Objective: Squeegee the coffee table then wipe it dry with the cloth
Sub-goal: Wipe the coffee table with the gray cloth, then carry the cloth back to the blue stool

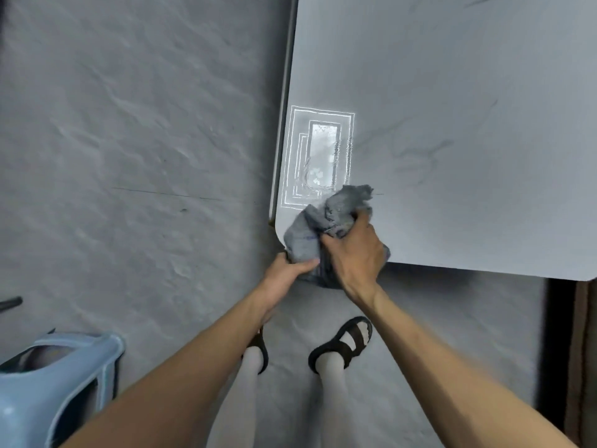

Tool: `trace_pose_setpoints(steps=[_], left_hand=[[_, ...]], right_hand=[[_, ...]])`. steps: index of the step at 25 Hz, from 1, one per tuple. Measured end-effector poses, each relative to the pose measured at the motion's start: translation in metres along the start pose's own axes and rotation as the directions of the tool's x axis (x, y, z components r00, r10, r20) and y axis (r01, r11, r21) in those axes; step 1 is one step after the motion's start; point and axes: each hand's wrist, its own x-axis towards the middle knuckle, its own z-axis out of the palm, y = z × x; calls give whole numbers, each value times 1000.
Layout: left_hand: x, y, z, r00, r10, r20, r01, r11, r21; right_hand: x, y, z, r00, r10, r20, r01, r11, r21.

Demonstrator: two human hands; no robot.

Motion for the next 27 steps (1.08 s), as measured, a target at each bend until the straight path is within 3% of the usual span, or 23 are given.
trace_pose_setpoints(steps=[3, 5, 7, 9, 14, 16, 19, 21, 23, 27], left_hand=[[8, -5, -27, 997, 49, -52, -56, 987, -150], [12, -11, -41, 993, 42, -107, -54, 992, -112], [14, -15, -46, 991, 26, -129, -33, 998, -48], [13, -15, -47, 988, 27, -152, -33, 999, -35], [-2, -7, -58, 956, 146, -254, -136, 989, 57], [-15, 5, -66, 945, 171, -278, -139, 982, 131], [-42, 28, -90, 927, 154, -341, -109, 983, 148], [-69, 42, -110, 954, 75, -290, -77, 997, 3], [-104, 49, -130, 994, -36, -106, 11, 974, -225], [-176, 34, -162, 984, -82, 156, 144, 882, -448]], right_hand=[[-15, -20, 9, 960, -155, 234, 83, 953, 290], [-14, 5, -1, 954, -160, 253, 31, 894, 447], [-14, 39, -11, 990, -18, 141, -22, 960, 278], [-14, 52, -14, 979, 96, 181, -130, 973, 189], [-14, 18, -18, 840, 231, 490, -461, 781, 421], [-28, 3, -34, 809, 205, 552, -516, 696, 498], [-50, -35, -74, 819, 138, 557, -515, 605, 607], [-61, -72, -103, 819, 179, 545, -546, 532, 647], [-80, -113, -129, 785, 213, 581, -612, 406, 679], [-136, -183, -167, 721, 128, 681, -685, 276, 674]])
